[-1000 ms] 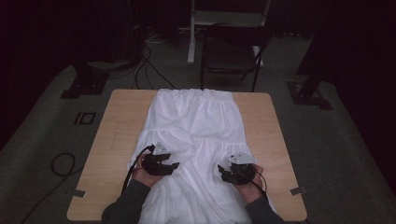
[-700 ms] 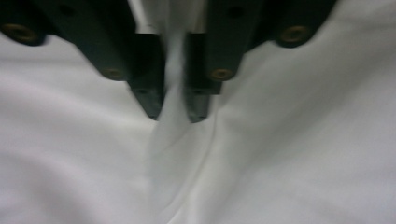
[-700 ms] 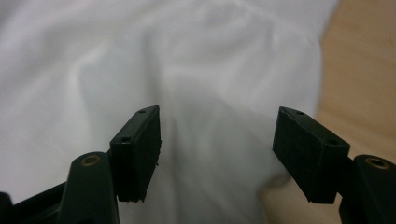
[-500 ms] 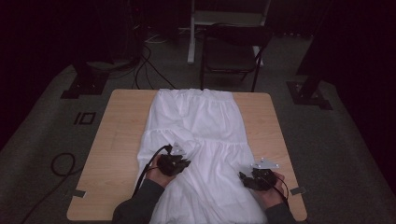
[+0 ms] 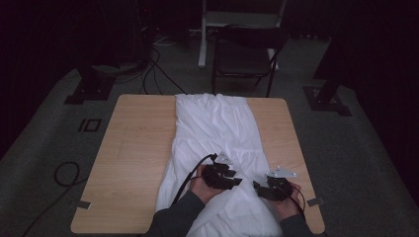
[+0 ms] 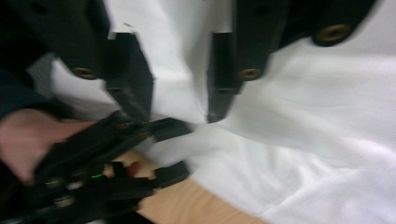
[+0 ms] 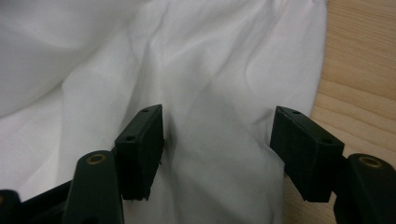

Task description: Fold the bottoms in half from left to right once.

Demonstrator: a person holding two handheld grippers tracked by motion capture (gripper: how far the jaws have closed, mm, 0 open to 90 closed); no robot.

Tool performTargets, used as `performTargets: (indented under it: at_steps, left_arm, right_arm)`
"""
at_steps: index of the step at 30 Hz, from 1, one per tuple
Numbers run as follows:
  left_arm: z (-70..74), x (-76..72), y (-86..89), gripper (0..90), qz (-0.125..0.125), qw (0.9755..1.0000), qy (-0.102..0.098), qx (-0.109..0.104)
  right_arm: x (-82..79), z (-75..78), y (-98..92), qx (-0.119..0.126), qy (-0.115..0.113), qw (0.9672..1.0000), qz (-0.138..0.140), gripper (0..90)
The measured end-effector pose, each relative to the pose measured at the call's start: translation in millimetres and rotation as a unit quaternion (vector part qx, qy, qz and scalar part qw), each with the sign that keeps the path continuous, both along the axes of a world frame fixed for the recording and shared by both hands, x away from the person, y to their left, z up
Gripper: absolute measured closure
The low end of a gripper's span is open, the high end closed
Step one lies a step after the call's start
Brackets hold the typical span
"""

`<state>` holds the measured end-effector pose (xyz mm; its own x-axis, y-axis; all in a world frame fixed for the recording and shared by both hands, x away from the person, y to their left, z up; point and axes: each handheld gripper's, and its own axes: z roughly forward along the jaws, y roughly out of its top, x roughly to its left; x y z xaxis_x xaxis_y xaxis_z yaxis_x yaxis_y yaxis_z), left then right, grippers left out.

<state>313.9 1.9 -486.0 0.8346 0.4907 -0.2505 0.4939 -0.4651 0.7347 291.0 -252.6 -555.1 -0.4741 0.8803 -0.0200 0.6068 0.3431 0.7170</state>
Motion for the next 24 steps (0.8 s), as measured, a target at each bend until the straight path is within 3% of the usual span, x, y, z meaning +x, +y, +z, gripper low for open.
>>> performTargets:
  at_steps: [3,7,10,16,19,20,21,22,24]
  left_arm:
    - [10.1,-1.3,21.4,50.5,0.019,0.9997,-0.015,0.002]
    - [15.9,-2.6,57.8,50.1,0.060,0.9976,-0.026,0.024]
    - [10.1,-1.7,83.9,50.1,0.097,0.9939,-0.034,0.039]
    - [-8.3,-1.3,126.8,49.9,0.161,0.9842,-0.033,0.065]
    - [-16.0,-1.7,139.7,47.9,0.179,0.9806,-0.033,0.072]
    - [-16.0,-1.7,139.7,47.0,0.179,0.9806,-0.033,0.072]
    - [-21.5,-0.1,146.8,47.0,0.191,0.9789,-0.026,0.068]
    - [-23.4,0.6,149.2,46.0,0.195,0.9783,-0.024,0.066]
    - [-27.2,1.7,154.3,45.0,0.207,0.9762,-0.019,0.062]
  right_arm:
    - [-2.4,5.3,2.8,-0.018,-0.009,0.9998,0.001,36.2]
    - [-8.8,23.5,12.4,0.004,-0.037,0.9992,0.017,39.1]
    - [-10.5,36.0,25.2,0.021,-0.051,0.9976,0.040,41.9]
    - [-6.2,51.0,57.1,0.038,-0.063,0.9924,0.098,45.5]
    - [-2.9,52.9,71.3,0.046,-0.058,0.9903,0.118,38.0]
    - [-2.9,52.9,71.3,0.046,-0.058,0.9903,0.118,38.0]
    - [-2.1,52.2,76.3,0.046,-0.054,0.9891,0.129,36.2]
    - [-1.0,48.6,86.4,0.046,-0.045,0.9857,0.155,32.7]
    - [1.3,42.2,94.1,0.031,-0.036,0.9841,0.171,30.4]
